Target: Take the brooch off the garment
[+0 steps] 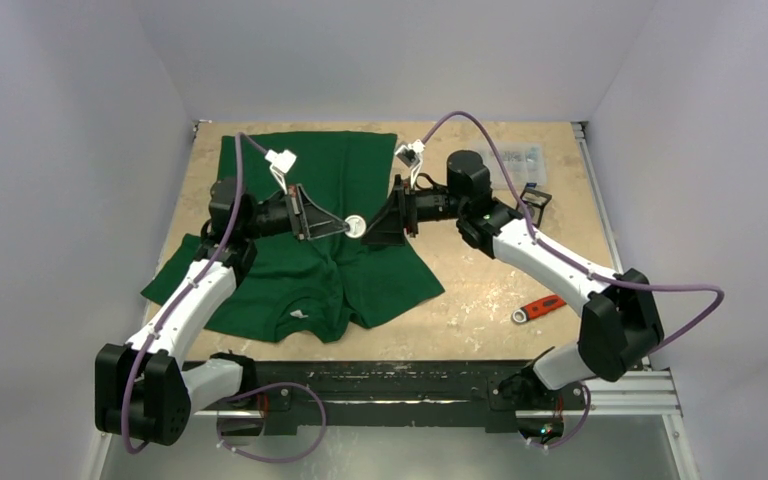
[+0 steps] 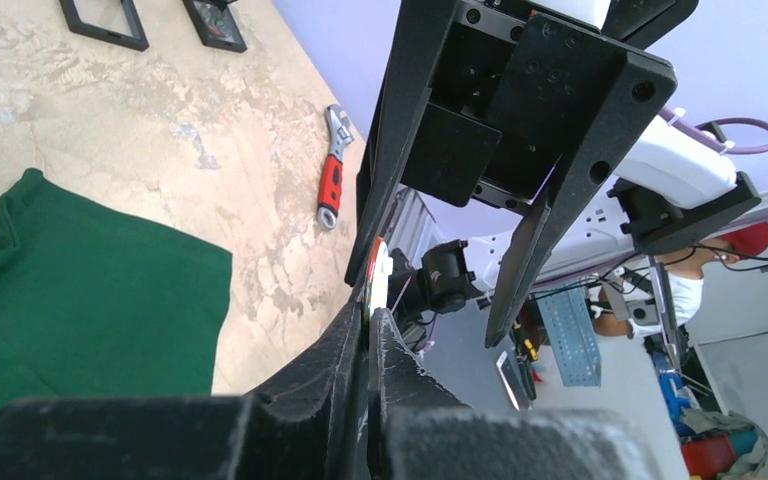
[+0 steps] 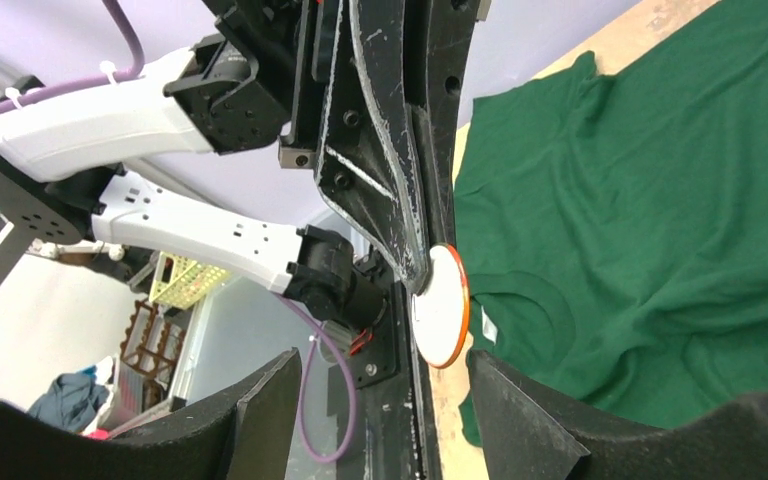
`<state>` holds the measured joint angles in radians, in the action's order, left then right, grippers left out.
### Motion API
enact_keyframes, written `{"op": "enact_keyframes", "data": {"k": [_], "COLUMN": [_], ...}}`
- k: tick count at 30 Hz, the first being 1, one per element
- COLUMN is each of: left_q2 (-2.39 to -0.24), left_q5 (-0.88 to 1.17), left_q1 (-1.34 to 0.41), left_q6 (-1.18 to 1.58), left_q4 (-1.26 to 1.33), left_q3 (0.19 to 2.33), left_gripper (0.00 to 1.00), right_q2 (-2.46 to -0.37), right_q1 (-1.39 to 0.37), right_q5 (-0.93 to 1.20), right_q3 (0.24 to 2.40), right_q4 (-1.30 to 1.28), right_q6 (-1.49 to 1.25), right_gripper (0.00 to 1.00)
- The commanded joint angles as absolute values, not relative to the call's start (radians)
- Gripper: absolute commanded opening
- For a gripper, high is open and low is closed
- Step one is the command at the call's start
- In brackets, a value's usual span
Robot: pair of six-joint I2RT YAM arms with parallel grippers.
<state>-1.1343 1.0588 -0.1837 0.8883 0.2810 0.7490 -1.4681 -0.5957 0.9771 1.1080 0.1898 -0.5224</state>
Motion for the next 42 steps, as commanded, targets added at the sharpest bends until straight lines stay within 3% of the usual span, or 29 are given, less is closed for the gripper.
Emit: {"op": "enact_keyframes", "data": {"k": [1,6,12,23,33,42], "left_q2": [-1.116,-1.106,-1.100,-1.090,-1.076,-1.067], "left_q5": [1.050,1.045,1.045,1.043,1.045,1.042], "left_q1": [-0.179,-0.181,-0.181,-0.187,-0.189,-0.189], "left_q6": [0.925,0.924,0.924,0.914,0.895,0.893], "left_q4": [0.367,0.371,0.373,0.375,0.357,0.357], "left_q3": [0.750,0.750,0.752,0.741,0.739,0.735], "left_gripper": [0.00,0.00,0.00,0.00,0.00,0.00], "right_q2": [-1.484,-1.503,-1.523,-1.550,-1.567,-1.566], "right_q1": [-0.603,-0.606,-0.610,-0.611,-0.606,-0.605], "right_q5": [0.943,0.940,0.929,0.929,0.962,0.940], "right_q3": [1.110,1.129,1.143,1.156,1.137,1.140], "right_q4": [0.331,0.342,0.368,0.399,0.478,0.422], "right_q6": [-0.618,-0.634,-0.660,-0.700,-0.805,-0.789], "right_gripper": [0.64,0.58,0.43,0.35,0.35,0.19]}}
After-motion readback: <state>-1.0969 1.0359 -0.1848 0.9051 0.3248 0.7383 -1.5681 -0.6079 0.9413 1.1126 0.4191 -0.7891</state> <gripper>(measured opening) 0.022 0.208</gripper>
